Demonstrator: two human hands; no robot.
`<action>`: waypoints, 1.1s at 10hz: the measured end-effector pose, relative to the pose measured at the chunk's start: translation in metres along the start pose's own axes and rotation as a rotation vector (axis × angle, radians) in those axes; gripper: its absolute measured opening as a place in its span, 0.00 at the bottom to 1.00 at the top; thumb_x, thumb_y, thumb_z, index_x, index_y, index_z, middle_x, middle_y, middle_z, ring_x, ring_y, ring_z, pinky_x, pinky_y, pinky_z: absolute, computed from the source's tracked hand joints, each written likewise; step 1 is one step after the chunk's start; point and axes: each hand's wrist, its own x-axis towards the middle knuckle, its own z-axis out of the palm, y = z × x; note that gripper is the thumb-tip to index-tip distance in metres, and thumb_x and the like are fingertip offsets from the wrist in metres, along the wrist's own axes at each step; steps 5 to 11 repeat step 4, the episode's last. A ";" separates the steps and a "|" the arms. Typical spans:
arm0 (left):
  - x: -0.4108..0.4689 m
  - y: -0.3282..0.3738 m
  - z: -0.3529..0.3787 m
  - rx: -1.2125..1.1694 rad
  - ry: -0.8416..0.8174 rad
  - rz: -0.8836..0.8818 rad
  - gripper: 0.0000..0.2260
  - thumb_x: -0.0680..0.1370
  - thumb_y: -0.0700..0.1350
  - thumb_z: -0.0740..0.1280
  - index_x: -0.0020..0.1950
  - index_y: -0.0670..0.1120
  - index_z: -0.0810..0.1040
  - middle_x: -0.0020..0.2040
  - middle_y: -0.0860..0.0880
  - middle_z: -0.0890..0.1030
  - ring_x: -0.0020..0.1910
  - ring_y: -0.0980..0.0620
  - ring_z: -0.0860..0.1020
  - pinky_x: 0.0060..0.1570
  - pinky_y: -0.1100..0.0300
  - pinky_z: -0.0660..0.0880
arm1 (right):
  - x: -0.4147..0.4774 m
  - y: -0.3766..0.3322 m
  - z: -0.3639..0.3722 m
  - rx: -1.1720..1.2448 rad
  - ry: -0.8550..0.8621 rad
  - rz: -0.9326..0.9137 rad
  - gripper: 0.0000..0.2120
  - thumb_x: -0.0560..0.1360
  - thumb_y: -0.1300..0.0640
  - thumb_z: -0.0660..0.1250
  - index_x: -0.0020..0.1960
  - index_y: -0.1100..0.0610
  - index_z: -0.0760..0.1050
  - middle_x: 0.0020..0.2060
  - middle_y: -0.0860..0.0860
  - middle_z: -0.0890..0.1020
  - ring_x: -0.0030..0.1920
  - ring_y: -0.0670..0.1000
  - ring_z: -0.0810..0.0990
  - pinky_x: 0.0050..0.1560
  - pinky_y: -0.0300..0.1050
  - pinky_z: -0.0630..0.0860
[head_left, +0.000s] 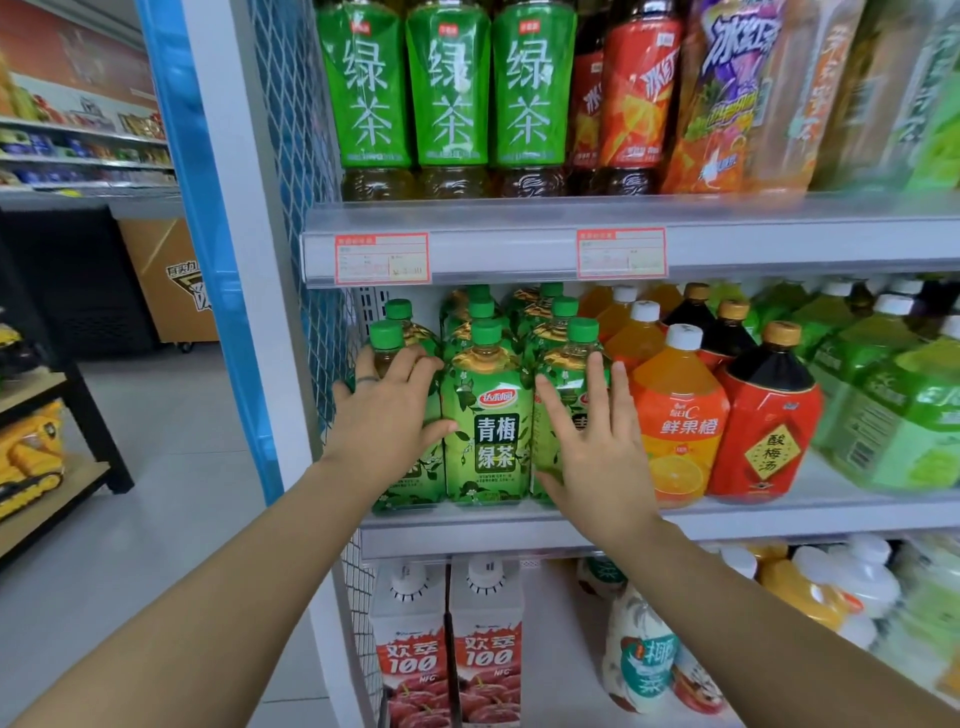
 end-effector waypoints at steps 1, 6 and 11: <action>-0.006 -0.004 0.007 0.016 0.022 0.042 0.35 0.75 0.61 0.63 0.76 0.52 0.52 0.76 0.51 0.53 0.74 0.33 0.47 0.66 0.28 0.54 | -0.005 0.004 -0.001 -0.047 -0.035 -0.046 0.51 0.59 0.43 0.78 0.75 0.51 0.56 0.73 0.68 0.56 0.72 0.71 0.54 0.66 0.66 0.60; -0.076 0.048 0.071 -0.105 0.256 0.136 0.27 0.71 0.53 0.68 0.69 0.51 0.66 0.72 0.45 0.62 0.73 0.42 0.54 0.65 0.29 0.44 | -0.068 0.009 0.015 0.269 0.081 -0.072 0.28 0.68 0.56 0.71 0.66 0.54 0.69 0.70 0.59 0.66 0.70 0.59 0.61 0.69 0.60 0.62; -0.076 0.048 0.071 -0.105 0.256 0.136 0.27 0.71 0.53 0.68 0.69 0.51 0.66 0.72 0.45 0.62 0.73 0.42 0.54 0.65 0.29 0.44 | -0.068 0.009 0.015 0.269 0.081 -0.072 0.28 0.68 0.56 0.71 0.66 0.54 0.69 0.70 0.59 0.66 0.70 0.59 0.61 0.69 0.60 0.62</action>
